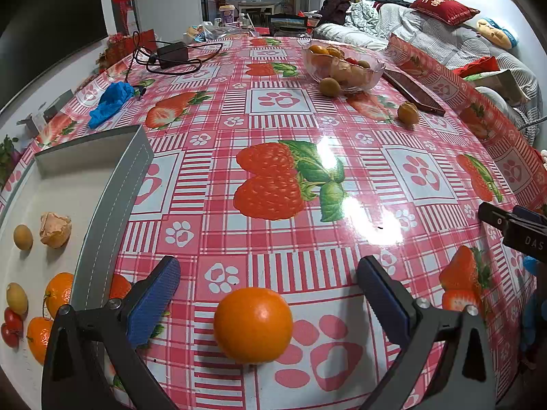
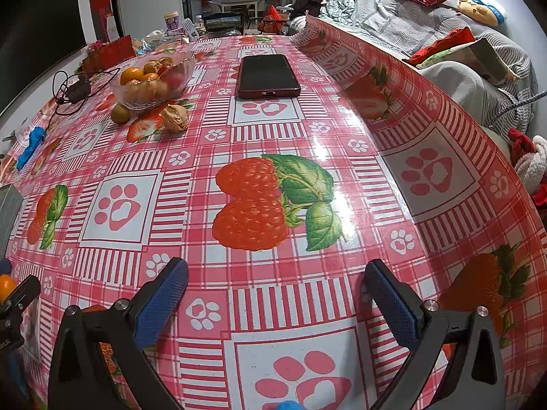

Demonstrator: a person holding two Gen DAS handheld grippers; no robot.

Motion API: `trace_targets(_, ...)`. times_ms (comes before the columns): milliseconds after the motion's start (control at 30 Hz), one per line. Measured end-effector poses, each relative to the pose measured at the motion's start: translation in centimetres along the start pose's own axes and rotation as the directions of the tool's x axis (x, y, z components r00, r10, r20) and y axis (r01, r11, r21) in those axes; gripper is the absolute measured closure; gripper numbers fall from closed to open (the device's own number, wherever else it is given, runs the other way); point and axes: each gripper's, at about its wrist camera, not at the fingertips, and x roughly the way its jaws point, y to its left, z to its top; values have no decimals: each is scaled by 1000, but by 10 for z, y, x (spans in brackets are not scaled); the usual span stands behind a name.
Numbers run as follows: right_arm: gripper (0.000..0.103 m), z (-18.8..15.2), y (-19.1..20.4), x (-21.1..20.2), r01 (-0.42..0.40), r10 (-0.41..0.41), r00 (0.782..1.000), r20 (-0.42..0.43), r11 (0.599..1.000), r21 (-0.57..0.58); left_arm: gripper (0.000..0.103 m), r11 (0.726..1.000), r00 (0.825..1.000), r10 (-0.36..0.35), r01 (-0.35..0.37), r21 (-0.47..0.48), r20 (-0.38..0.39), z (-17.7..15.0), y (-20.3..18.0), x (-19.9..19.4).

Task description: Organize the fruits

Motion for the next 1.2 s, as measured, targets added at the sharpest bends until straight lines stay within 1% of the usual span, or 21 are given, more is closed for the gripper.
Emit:
trace_targets(567, 0, 2, -1, 1, 1, -1, 1000, -10, 1000, -1, 1, 1000, 1000, 0, 0, 0, 0, 0, 0, 0)
trace_targets(800, 0, -2, -1, -1, 2, -2, 1000, -16, 1000, -1, 1, 1000, 1000, 0, 0, 0, 0, 0, 0, 0)
trace_targets(900, 0, 3, 0, 2, 7, -7, 997, -71, 1000, 6, 1, 1000, 1000, 0, 0, 0, 0, 0, 0, 0)
trace_targets(1000, 0, 14, 3, 8, -1, 3, 985, -175, 1000, 13, 1, 1000, 1000, 0, 0, 0, 0, 0, 0, 0)
trace_targets(1033, 0, 18, 4, 9, -12, 13, 982, -188, 1000, 11, 1, 1000, 1000, -1, 1, -1, 0, 0, 0, 0)
trace_targets(1067, 0, 23, 7, 10, -46, 47, 979, -200, 999, 12, 1, 1000, 1000, -1, 1, -1, 1, 0, 0, 0)
trace_targets(1100, 0, 27, 9, 11, -61, 62, 977, -202, 998, 15, 1, 1000, 1000, -1, 1, -1, 0, 0, 0, 0)
trace_targets(1200, 0, 44, 21, 17, -88, 90, 975, -204, 996, 16, 1, 1000, 1000, -1, 1, -1, 0, 0, 0, 0)
